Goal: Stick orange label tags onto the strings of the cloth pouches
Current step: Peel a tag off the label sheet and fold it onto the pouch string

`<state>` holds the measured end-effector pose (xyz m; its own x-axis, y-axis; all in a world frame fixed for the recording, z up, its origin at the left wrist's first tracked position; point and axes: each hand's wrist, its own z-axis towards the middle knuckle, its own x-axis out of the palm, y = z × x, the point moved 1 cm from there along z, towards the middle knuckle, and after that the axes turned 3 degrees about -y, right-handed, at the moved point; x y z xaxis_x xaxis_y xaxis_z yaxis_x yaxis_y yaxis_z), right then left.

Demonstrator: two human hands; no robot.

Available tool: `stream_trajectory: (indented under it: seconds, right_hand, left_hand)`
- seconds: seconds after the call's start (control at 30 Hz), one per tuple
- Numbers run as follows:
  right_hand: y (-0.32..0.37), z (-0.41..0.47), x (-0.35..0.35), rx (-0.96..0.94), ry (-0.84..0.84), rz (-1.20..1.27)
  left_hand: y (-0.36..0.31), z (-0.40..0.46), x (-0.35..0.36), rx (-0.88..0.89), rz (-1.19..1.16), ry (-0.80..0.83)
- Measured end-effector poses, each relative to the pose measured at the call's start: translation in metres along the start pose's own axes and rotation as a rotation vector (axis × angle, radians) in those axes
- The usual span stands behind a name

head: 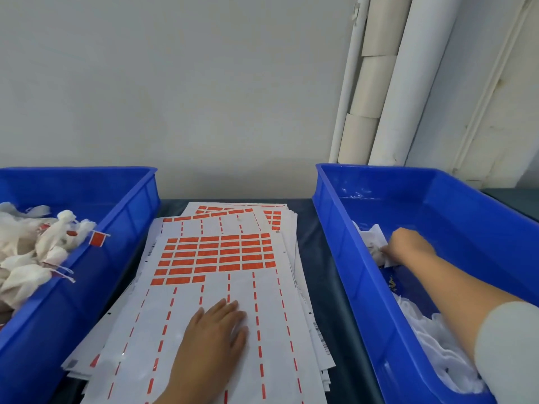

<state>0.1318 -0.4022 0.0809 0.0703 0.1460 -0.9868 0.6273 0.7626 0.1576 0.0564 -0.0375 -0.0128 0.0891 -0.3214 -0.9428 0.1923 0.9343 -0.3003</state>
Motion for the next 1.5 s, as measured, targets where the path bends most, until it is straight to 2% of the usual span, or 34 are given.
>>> stream_trajectory:
  seconds: [0.37,0.43,0.53,0.63,0.8,0.9,0.97,1.1,1.17,1.33,1.5]
  right_hand:
    - [-0.020,0.026,-0.009,0.154,-0.089,0.261]
    - [-0.019,0.024,-0.016,0.193,-0.119,0.430]
    - [-0.006,0.012,-0.032,0.213,-0.177,0.824]
    - [0.019,-0.014,-0.055,0.110,-0.181,1.123]
    - [0.075,-0.064,-0.080,-0.123,0.097,1.543]
    - [0.114,-0.092,-0.081,-0.135,0.254,1.694]
    - [0.139,-0.110,-0.075,-0.106,0.314,1.740]
    - [0.173,-0.144,-0.040,-0.058,0.463,1.781]
    - [0.179,-0.154,-0.014,-0.036,0.521,1.760]
    - [0.174,-0.170,0.050,0.011,0.515,1.628]
    - [0.164,-0.178,0.082,-0.010,0.502,1.466]
  left_hand:
    - [-0.001,-0.001,-0.001,-0.001,0.024,-0.002]
    - [-0.002,-0.002,0.000,0.015,0.054,0.028]
    - [-0.002,-0.001,0.001,0.032,0.072,0.059]
    - [-0.003,-0.001,-0.001,0.044,0.090,0.085]
    - [-0.005,-0.001,-0.004,0.065,0.126,0.144]
    - [-0.004,0.005,-0.008,0.092,0.128,0.212]
    - [-0.004,0.015,-0.017,0.075,0.037,0.196]
    - [0.000,0.041,-0.043,-0.179,-0.480,0.065]
    - [0.005,0.053,-0.052,-0.248,-0.670,-0.031]
    - [0.014,0.065,-0.063,-0.250,-1.222,-0.078]
    - [0.012,0.059,-0.049,-0.284,-1.173,-0.096]
